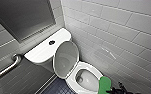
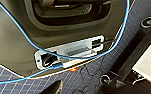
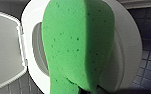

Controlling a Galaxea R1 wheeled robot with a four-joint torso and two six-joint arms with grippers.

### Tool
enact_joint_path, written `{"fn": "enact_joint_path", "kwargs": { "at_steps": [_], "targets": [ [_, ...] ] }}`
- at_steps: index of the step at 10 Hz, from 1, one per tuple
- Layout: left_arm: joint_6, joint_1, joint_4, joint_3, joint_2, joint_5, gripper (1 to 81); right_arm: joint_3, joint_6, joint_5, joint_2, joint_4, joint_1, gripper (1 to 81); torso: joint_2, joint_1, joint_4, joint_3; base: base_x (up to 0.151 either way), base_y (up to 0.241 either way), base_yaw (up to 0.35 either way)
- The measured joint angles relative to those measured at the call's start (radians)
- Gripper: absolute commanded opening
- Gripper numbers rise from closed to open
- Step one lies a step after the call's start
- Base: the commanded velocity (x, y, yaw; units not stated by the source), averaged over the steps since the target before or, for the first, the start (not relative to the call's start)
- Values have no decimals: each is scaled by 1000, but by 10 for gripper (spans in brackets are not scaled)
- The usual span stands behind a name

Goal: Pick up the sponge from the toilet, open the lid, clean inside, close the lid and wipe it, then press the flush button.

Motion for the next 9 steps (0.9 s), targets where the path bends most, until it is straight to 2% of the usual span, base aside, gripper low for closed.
{"fn": "enact_joint_path", "kwargs": {
  "at_steps": [2,6,9],
  "targets": [
    [0,0,3,0,0,0,811,3,0,21,2,-3,-36,10,0,0,0,0,0,0,0],
    [0,0,4,0,0,0,811,4,0,13,81,-11,-40,10,0,0,0,0,0,0,0],
    [0,0,4,0,0,0,811,-16,0,-122,172,-33,25,10,0,0,0,0,0,0,0]
  ]
}}
